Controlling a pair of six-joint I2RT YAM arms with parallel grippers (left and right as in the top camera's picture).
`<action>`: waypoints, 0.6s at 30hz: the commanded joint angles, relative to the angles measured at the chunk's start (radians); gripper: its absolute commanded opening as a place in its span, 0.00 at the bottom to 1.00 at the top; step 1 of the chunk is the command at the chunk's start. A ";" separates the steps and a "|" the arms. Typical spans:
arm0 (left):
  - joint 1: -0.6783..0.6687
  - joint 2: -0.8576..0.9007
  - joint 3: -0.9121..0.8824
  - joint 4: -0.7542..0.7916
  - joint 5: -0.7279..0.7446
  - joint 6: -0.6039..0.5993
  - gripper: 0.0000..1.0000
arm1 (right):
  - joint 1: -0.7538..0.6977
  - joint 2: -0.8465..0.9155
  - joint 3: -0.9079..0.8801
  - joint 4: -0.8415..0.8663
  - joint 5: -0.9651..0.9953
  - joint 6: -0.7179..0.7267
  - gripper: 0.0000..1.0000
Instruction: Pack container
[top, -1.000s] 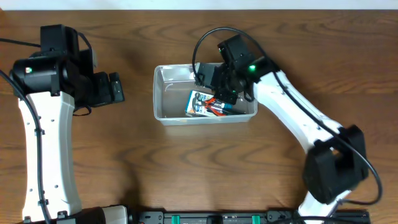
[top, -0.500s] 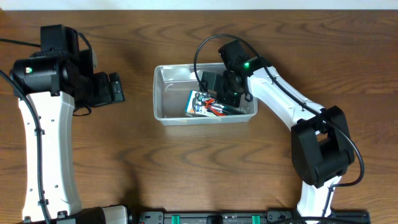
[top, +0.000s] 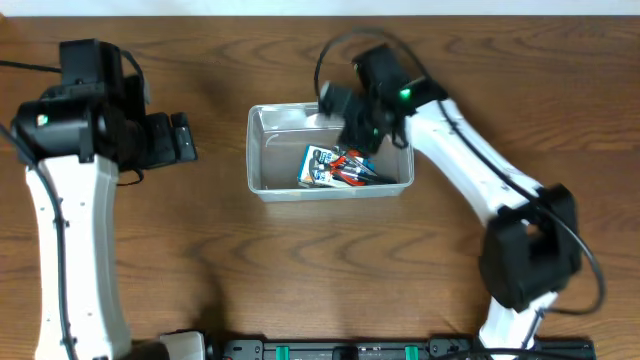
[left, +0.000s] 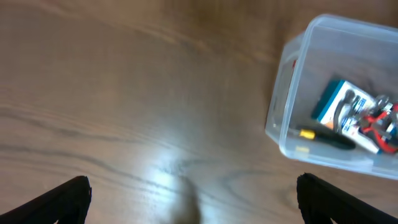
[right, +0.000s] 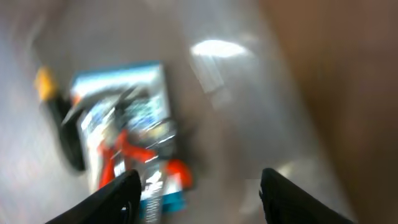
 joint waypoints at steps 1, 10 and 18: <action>-0.016 -0.113 -0.008 0.051 -0.072 0.007 0.98 | -0.090 -0.153 0.059 0.090 0.124 0.257 0.67; -0.046 -0.241 -0.178 0.549 -0.137 0.091 0.98 | -0.414 -0.206 0.059 0.181 -0.003 0.399 0.93; -0.059 -0.157 -0.201 0.518 -0.117 0.156 0.98 | -0.536 -0.215 0.059 0.136 0.004 0.329 0.99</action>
